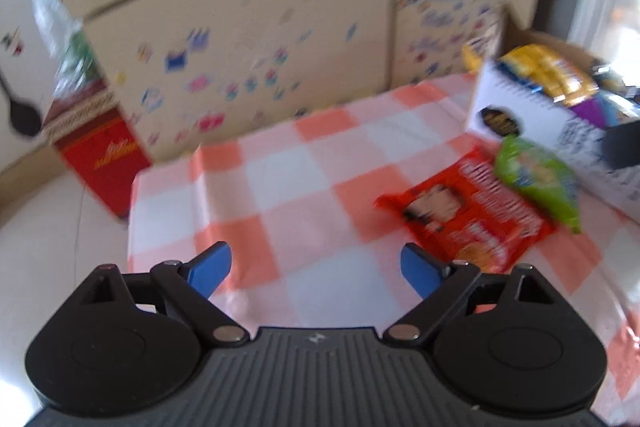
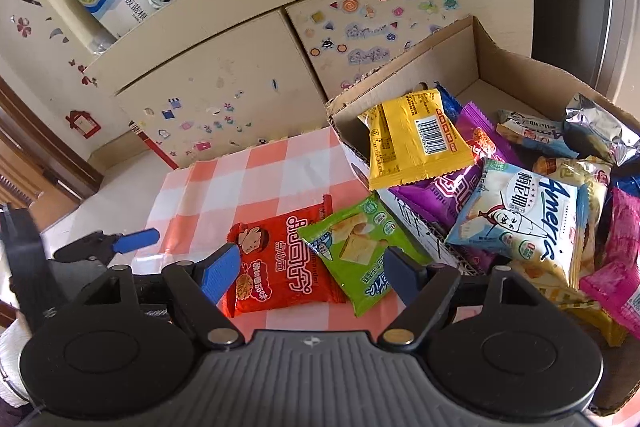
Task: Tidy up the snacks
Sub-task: 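Move both tools back to the table and grasp the red bag with the left tool, then lift the red bag with the left tool while the right grasps the green Americ packet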
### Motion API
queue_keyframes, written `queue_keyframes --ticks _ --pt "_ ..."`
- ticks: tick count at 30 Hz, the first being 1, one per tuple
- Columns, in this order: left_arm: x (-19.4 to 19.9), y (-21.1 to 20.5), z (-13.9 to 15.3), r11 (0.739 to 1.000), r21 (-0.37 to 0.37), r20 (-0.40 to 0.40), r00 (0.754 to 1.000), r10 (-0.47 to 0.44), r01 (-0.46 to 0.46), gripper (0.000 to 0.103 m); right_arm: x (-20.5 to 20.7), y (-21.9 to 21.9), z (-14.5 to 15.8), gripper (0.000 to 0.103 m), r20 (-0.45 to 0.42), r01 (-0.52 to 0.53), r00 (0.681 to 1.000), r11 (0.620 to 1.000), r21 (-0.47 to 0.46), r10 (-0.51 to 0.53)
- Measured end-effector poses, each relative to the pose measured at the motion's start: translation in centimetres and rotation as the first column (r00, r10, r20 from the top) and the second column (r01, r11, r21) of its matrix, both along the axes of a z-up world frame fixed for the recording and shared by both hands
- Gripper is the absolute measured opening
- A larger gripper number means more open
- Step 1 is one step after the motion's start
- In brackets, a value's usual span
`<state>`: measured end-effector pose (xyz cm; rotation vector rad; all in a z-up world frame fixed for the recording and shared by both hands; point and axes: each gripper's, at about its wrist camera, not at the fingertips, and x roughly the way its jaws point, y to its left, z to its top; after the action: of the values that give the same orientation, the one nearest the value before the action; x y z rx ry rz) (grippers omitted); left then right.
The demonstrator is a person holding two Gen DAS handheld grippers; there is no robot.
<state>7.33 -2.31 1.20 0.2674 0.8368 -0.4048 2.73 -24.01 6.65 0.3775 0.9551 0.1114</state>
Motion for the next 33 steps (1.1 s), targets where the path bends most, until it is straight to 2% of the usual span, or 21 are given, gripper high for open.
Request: queue_keyframes --ticks 2,4,6,8,13,17,20,21,22,23,25,27,30,33 --pt "-0.4 -0.8 0.7 0.996 -0.043 0.025 0.996 -0.082 0.083 0.091 0.1 -0.1 0.0 0.084 0.002 0.005 1.0 1.0 0.0 -0.005" --pt "-0.9 -2.2 1.2 0.981 -0.055 0.046 0.982 -0.185 0.187 0.092 0.1 -0.2 0.1 0.084 0.003 0.009 1.0 1.0 -0.005 -0.009" --pt "-1.3 -4.1 1.0 0.954 -0.019 0.054 0.953 -0.297 0.299 0.092 0.1 -0.3 0.1 0.084 0.004 0.012 1.0 1.0 -0.002 -0.012" --pt "-1.6 -5.8 0.6 0.931 0.044 0.068 0.928 -0.366 0.363 0.092 0.1 -0.4 0.2 0.084 0.006 0.011 1.0 1.0 -0.003 -0.011" --pt "-0.3 -8.0 -0.6 0.904 0.093 0.013 0.908 -0.42 0.417 0.093 -0.2 -0.7 0.7 0.084 0.019 0.01 1.0 1.0 -0.003 -0.01" --pt "0.4 -8.6 -1.5 0.897 0.081 -0.013 0.9 -0.435 0.435 0.094 -0.3 -0.9 0.9 0.084 0.021 0.016 1.0 1.0 0.005 -0.016" --pt "-0.5 -8.6 -2.3 0.885 0.096 0.002 0.889 -0.458 0.455 0.091 -0.1 -0.7 0.6 0.084 0.011 0.012 1.0 1.0 0.007 -0.012" --pt "-0.6 -8.5 -2.3 0.889 0.083 -0.005 0.892 -0.452 0.451 0.088 -0.1 -0.6 0.4 0.084 0.006 0.008 1.0 1.0 0.007 -0.008" --pt "-0.4 -8.3 -2.2 0.898 0.052 -0.024 0.9 -0.436 0.437 0.078 0.0 -0.5 0.3 0.084 0.002 0.005 1.0 1.0 0.006 -0.005" --pt "-0.2 -7.9 -2.1 0.911 0.02 -0.045 0.911 -0.41 0.411 0.076 0.0 -0.4 0.1 0.084 -0.001 0.002 1.0 1.0 0.005 -0.002" --pt "-0.1 -7.1 -2.0 0.934 -0.004 -0.061 0.932 -0.357 0.357 0.075 0.1 -0.1 -0.2 0.084 -0.007 -0.001 1.0 1.0 0.001 0.001" --pt "0.1 -6.3 -2.0 0.954 0.006 -0.069 0.952 -0.3 0.301 0.075 0.2 0.1 -0.6 0.084 -0.014 0.002 1.0 1.0 0.003 -0.002" --pt "1.1 -4.2 -1.8 0.986 0.0 -0.1 0.981 -0.164 0.165 0.074 0.3 0.6 -1.2 0.084 -0.017 -0.002 1.0 1.0 -0.01 0.002" --pt "2.0 -2.0 -1.7 0.999 0.019 -0.115 0.993 -0.026 0.029 0.074 0.6 1.1 -1.9 0.084 -0.021 -0.007 1.0 1.0 -0.029 0.006"
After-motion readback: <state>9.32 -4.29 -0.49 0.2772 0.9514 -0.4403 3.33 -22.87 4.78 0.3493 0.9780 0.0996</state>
